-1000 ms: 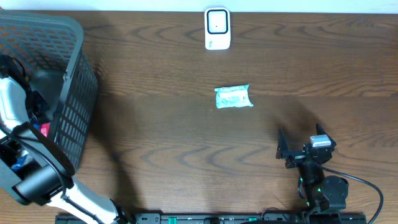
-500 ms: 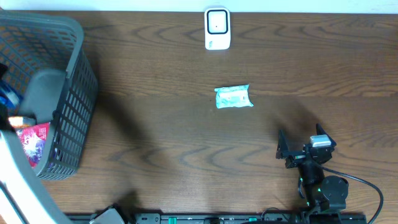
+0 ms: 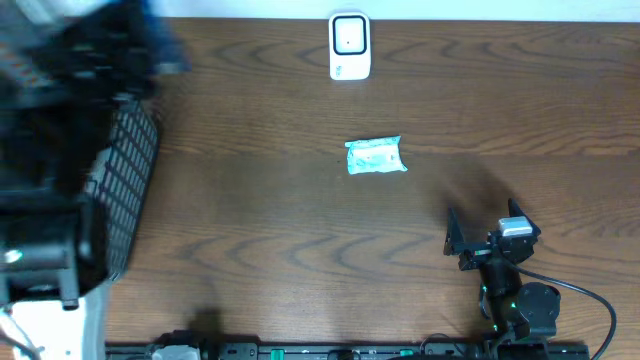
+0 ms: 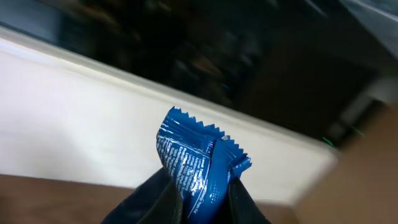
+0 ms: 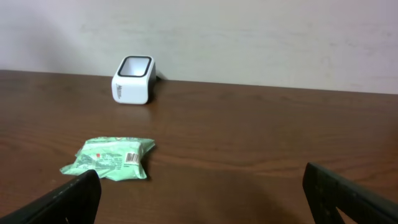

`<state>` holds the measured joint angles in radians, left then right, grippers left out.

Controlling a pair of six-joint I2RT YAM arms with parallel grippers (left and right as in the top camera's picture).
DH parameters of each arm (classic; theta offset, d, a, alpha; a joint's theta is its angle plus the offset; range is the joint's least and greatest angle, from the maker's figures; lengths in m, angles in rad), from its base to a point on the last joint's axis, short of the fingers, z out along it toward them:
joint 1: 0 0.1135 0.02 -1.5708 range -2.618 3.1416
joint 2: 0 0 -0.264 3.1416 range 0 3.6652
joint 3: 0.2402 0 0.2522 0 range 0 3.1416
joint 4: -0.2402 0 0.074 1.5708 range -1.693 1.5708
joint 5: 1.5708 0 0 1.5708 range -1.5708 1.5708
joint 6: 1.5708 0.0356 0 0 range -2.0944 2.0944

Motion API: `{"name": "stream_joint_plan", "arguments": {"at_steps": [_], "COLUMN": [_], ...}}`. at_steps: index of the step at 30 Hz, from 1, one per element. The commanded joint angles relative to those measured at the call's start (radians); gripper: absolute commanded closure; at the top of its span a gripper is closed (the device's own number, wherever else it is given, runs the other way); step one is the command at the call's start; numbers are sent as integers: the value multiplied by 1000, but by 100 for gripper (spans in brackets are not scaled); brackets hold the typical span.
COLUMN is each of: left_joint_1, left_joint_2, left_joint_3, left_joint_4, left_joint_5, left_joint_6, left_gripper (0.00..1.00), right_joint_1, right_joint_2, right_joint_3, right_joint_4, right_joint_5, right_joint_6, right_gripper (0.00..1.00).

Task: Scan the item barcode
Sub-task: 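Place the blue snack bar left of the wipes pack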

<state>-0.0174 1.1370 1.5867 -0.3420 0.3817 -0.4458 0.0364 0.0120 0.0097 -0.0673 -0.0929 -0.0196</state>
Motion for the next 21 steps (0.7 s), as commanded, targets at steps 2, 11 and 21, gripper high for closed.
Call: {"name": "stream_joint_plan", "arguments": {"at_steps": [2,11,21], "left_joint_1": [-200,-408,-489], "left_joint_2": [68,318,672], "left_joint_3": [14,14,14], "left_joint_4": [0,-183,-245], "left_joint_5": [-152,-524,-577], "left_joint_6": [-1,-72,-337], "left_gripper": [93,93,93], "right_joint_1": [-9,-9,-9], "right_joint_2": [-5,-5,-5], "right_joint_3": [-4,-4,-4], "right_joint_4": [-1,-1,-1], "right_joint_5": [5,5,5], "right_joint_6": [0,0,0], "right_gripper": [1,1,1]}}
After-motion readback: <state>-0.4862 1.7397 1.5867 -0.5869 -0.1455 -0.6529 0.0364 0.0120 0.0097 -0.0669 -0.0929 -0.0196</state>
